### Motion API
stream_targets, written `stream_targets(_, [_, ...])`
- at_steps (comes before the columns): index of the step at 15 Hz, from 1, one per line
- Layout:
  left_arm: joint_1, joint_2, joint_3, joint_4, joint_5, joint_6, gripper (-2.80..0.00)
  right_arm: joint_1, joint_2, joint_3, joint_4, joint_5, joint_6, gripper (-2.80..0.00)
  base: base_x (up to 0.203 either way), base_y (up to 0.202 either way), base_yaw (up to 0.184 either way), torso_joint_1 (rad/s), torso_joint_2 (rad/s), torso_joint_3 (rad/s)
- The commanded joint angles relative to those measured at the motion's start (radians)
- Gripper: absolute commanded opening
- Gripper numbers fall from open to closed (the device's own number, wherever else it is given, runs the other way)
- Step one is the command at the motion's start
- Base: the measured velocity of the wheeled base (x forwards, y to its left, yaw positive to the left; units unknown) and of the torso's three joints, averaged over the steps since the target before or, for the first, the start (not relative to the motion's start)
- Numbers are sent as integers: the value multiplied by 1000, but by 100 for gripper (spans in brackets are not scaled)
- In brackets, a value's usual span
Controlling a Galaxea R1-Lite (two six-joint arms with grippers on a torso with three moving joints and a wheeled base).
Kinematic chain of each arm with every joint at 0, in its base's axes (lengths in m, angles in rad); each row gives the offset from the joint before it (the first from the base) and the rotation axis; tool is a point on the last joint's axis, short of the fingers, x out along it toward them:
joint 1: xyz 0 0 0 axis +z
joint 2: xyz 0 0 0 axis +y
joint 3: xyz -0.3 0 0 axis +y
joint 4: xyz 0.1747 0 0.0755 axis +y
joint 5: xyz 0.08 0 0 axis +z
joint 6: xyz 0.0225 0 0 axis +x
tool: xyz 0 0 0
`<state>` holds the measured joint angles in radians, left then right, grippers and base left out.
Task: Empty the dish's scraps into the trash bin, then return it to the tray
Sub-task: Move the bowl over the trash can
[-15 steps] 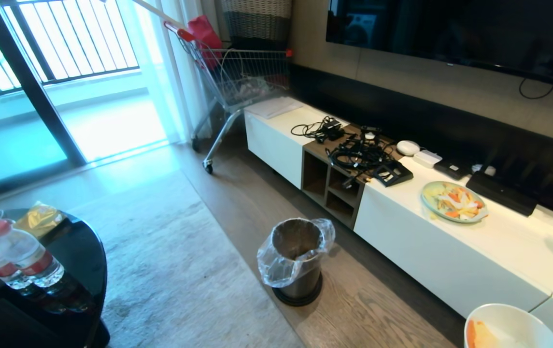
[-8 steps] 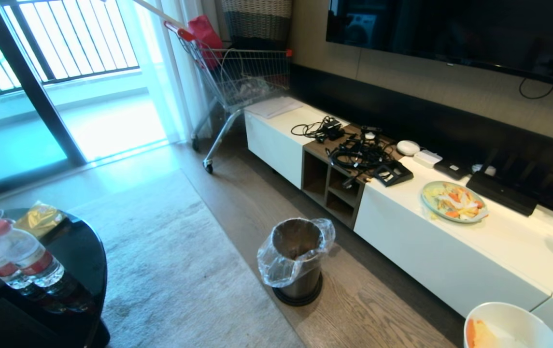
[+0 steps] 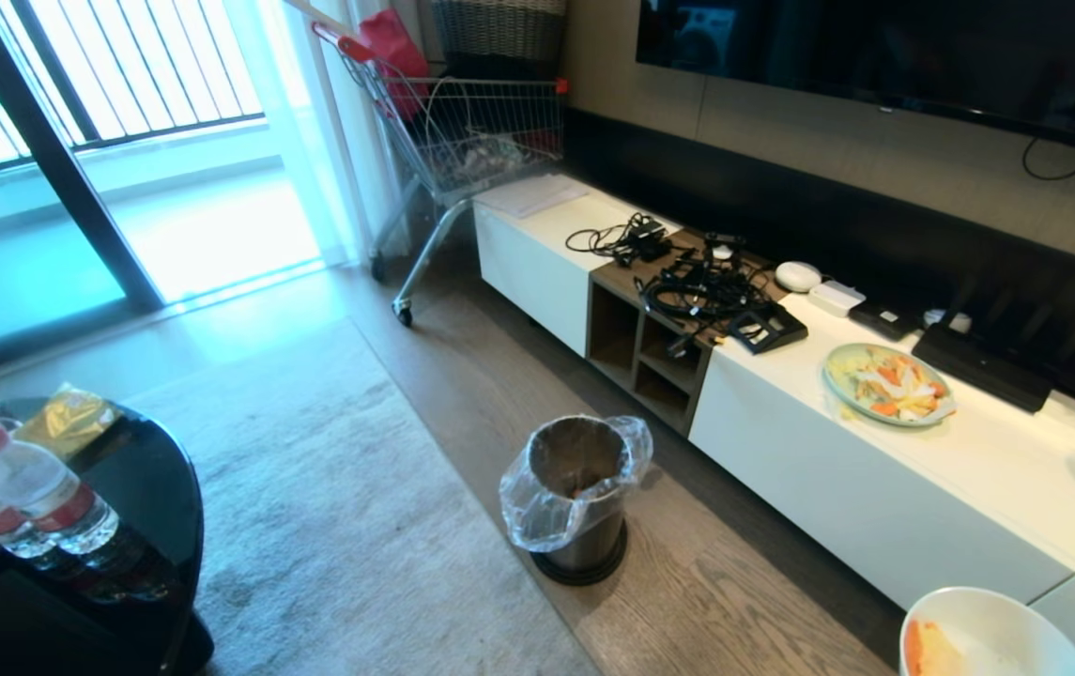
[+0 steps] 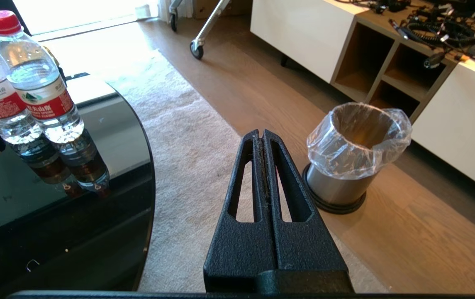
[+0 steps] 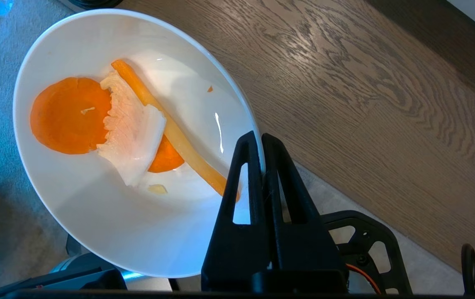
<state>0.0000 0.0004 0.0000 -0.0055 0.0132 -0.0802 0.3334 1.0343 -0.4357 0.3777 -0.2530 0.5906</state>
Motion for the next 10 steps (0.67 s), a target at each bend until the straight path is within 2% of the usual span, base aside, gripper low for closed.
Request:
stream_targets(1, [0,0,0,-1,1,-1,-280,1,0,0,3,-2,3,-280,0,0,0,-2,7,-173])
stream_targets(6, [0,0,0,-1,1,-2,-280,7,1,-9,-6,-4,5,-280,0,0,0,3,2,-194])
stream_targets(10, [0,0,0,-1,1,-3,-280,9,1,-15,-105,-5,0,-280,0,0,0,3,5,-201])
